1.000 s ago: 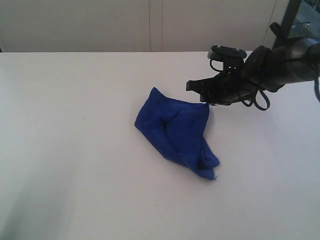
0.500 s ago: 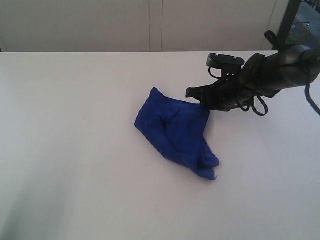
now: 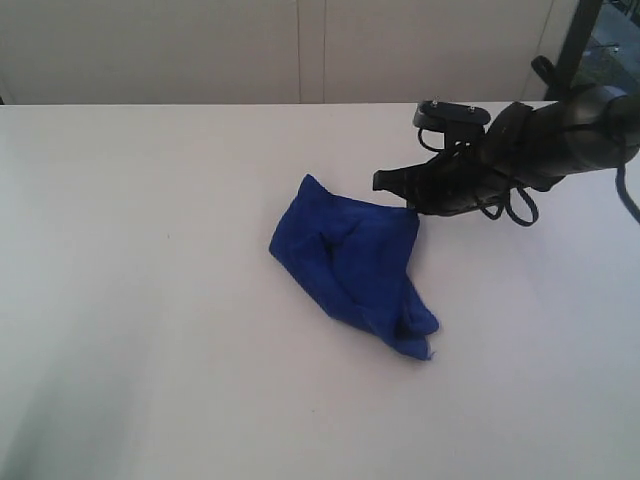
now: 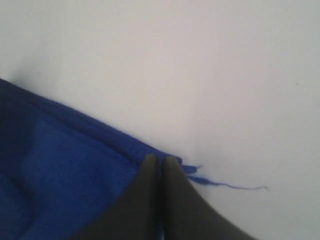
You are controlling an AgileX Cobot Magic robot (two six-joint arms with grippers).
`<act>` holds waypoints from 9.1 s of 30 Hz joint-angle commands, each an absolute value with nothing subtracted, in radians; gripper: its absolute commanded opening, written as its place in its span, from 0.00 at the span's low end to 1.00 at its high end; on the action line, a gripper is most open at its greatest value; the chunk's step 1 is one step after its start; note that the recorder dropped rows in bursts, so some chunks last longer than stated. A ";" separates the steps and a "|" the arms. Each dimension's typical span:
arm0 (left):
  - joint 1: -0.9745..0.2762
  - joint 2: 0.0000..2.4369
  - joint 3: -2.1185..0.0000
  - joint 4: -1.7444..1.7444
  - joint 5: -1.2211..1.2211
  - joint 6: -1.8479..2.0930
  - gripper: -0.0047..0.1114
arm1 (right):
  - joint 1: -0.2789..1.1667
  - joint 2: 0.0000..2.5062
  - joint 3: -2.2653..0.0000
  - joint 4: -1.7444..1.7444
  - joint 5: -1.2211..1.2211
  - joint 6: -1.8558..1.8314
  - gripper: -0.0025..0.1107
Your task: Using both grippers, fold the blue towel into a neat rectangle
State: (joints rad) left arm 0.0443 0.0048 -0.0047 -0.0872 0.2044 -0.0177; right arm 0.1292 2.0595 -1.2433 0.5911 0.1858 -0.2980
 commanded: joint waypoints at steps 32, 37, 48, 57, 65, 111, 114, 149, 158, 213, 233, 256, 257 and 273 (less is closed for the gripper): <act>0.048 0.000 0.000 -0.095 0.202 -0.019 0.04 | 0.200 1.529 -0.985 0.420 0.479 -0.337 0.02; 0.048 0.000 0.000 -0.095 0.202 -0.019 0.04 | 0.197 1.582 -0.971 0.406 0.455 -0.304 0.02; 0.048 0.000 0.000 -0.100 0.179 -0.030 0.04 | 0.197 1.689 -0.952 0.221 0.422 -0.167 0.02; 0.048 0.000 0.000 -0.128 -0.082 -0.105 0.04 | 0.197 1.733 -0.952 0.204 0.377 -0.154 0.02; 0.048 0.006 -0.052 -0.126 -0.139 -0.392 0.04 | 0.197 1.755 -0.952 0.208 0.379 -0.094 0.02; -0.717 1.817 -1.358 -0.043 0.413 0.389 0.06 | 0.060 1.845 -0.954 0.662 0.503 -0.445 0.02; -0.750 1.845 -1.358 -0.043 0.343 0.433 0.17 | 0.060 1.845 -0.954 0.662 0.499 -0.445 0.02; -0.737 1.904 -1.358 -0.042 0.125 0.400 0.04 | 0.060 1.845 -0.954 0.662 0.457 -0.450 0.02; -0.570 1.636 -1.358 -0.044 0.467 0.223 0.04 | 0.060 1.682 -0.952 0.649 0.447 -0.528 0.02; -0.500 1.088 -0.683 1.096 0.430 -0.831 0.04 | 0.058 1.226 -0.656 -0.610 0.227 0.365 0.02; -0.319 1.732 -0.940 1.744 0.333 -1.546 0.04 | -0.075 1.809 -0.996 -0.672 0.111 0.448 0.02; -0.222 1.963 -1.109 1.744 0.268 -1.748 0.04 | -0.131 2.009 -1.166 -0.670 0.056 0.448 0.02; -0.222 1.969 -1.114 1.744 0.266 -1.756 0.04 | -0.131 2.016 -1.168 -0.670 0.054 0.448 0.02; -0.221 1.984 -1.170 1.744 0.332 -1.753 0.04 | -0.131 2.086 -1.249 -0.670 0.066 0.448 0.02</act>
